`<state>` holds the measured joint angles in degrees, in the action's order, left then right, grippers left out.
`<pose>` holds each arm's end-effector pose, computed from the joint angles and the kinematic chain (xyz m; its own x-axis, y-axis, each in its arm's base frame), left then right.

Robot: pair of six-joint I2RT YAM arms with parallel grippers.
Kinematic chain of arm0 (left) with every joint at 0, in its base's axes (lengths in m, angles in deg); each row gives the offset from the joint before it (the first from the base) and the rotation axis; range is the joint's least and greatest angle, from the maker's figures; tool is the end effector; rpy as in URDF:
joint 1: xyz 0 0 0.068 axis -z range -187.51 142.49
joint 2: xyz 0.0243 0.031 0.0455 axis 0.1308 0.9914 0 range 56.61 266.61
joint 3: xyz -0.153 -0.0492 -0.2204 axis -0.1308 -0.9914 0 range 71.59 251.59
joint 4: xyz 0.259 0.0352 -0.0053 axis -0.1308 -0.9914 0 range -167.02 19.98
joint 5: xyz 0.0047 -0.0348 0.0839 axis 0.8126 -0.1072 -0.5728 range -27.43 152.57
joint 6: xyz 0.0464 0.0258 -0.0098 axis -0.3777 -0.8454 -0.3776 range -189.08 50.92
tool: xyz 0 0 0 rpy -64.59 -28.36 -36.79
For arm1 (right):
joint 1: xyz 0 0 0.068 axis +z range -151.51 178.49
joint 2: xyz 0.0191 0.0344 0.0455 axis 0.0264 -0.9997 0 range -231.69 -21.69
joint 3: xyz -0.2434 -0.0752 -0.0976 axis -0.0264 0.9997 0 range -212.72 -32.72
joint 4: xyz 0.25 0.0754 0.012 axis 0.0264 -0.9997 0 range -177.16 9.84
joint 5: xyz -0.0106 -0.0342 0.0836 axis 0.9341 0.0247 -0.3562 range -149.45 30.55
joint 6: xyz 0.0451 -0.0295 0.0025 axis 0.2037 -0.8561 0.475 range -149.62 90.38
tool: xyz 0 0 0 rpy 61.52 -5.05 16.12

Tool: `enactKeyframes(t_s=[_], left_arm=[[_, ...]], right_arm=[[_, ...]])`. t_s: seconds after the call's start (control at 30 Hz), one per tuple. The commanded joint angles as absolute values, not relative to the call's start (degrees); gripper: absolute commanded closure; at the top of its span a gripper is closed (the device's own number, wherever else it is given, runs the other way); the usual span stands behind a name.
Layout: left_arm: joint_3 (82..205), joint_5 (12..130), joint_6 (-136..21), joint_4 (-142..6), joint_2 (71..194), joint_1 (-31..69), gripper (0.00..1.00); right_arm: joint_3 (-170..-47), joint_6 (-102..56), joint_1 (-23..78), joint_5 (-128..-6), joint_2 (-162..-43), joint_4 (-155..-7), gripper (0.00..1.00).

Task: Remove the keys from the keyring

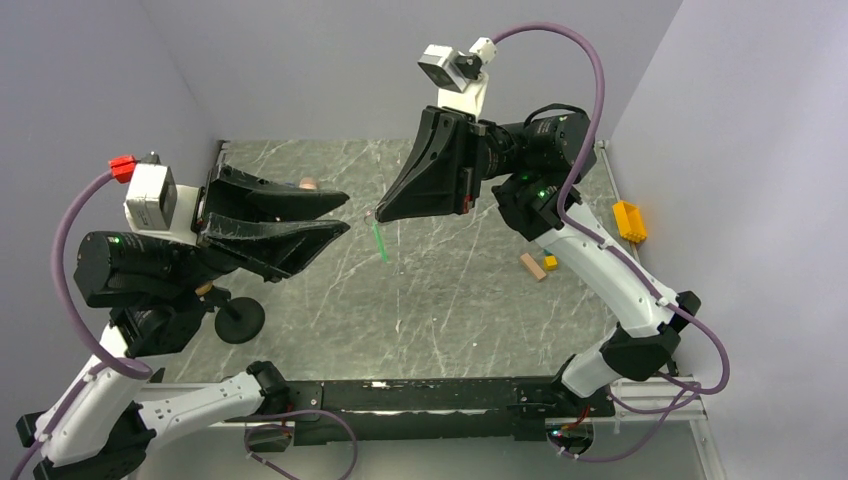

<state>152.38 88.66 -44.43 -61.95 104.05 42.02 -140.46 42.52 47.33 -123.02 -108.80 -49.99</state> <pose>0.0482 -0.0806 0.5629 0.0161 -0.5960 -0.8028 0.9946 0.0918 -0.0482 0.1547 0.2255 0.5893 -0.5170 0.0522 -0.8544 -0.7024 -0.5963 0.3886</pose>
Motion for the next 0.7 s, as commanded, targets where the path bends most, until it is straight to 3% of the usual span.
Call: enactKeyframes(t_s=[0.0,0.5,0.67], left_arm=[[153.6,89.9,-45.6,-62.2,104.5,42.3,0.6],[154.1,89.7,-45.4,-64.7,104.6,42.3,0.63],[158.9,88.2,-47.0,-73.0,106.3,42.2,0.63]], right_arm=[[-143.0,42.5,47.1,-123.7,-108.3,-48.0,1.0],[-143.4,40.6,47.1,-123.4,-108.2,-50.6,1.0],[-144.7,32.2,47.1,-123.0,-107.2,-62.2,1.0]])
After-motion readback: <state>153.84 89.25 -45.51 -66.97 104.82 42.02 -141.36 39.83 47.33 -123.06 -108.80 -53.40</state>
